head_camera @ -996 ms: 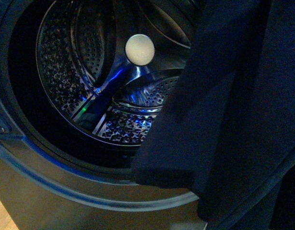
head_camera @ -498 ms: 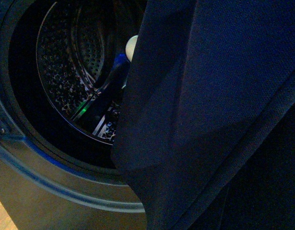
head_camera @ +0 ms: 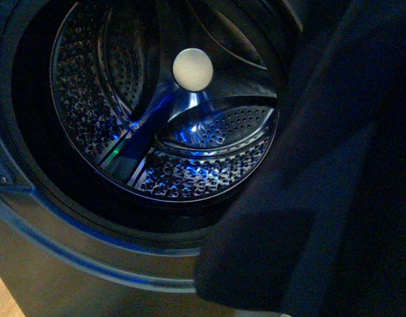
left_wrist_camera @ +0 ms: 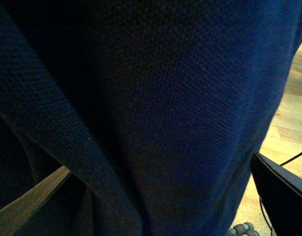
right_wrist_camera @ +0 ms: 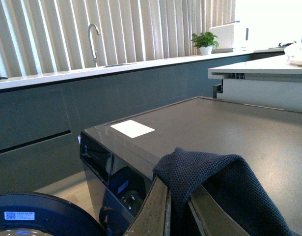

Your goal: Put clothes into washing machine

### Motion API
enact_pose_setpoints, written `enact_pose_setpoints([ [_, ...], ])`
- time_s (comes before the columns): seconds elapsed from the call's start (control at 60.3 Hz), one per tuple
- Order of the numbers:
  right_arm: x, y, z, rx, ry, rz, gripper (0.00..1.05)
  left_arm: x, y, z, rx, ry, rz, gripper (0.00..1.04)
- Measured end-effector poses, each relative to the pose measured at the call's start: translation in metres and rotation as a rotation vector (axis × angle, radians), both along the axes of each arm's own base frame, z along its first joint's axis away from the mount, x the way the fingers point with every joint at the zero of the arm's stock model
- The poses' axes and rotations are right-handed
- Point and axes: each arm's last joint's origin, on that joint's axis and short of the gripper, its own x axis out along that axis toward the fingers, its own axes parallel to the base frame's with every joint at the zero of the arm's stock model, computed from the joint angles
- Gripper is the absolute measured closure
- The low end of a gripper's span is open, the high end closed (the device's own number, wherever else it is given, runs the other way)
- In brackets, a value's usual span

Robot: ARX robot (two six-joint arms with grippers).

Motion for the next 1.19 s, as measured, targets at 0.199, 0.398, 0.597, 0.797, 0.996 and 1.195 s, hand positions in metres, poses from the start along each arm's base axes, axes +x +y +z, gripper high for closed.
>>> enact_pose_setpoints([
  [0.199,0.0,0.0,0.0,0.0,0.0,0.0,1.02,0.001,-0.027,0.002,-0.03,-0.005,0.088,0.07],
  [0.398,0.0,0.0,0.0,0.0,0.0,-0.001,1.02,-0.01,-0.044,0.007,-0.097,0.03,0.146,0.07],
  [0.597,0.0,0.0,0.0,0.0,0.0,-0.001,1.02,-0.023,-0.058,0.003,-0.093,0.141,0.256,0.07],
  [0.797,0.0,0.0,0.0,0.0,0.0,-0.001,1.02,-0.032,-0.066,-0.002,-0.05,0.168,0.375,0.07],
  [0.996,0.0,0.0,0.0,0.0,0.0,-0.001,1.02,-0.03,-0.07,-0.002,-0.037,0.13,0.459,0.07],
  [1.195,0.0,0.0,0.0,0.0,0.0,-0.001,1.02,-0.025,-0.067,0.0,-0.046,0.082,0.531,0.35],
])
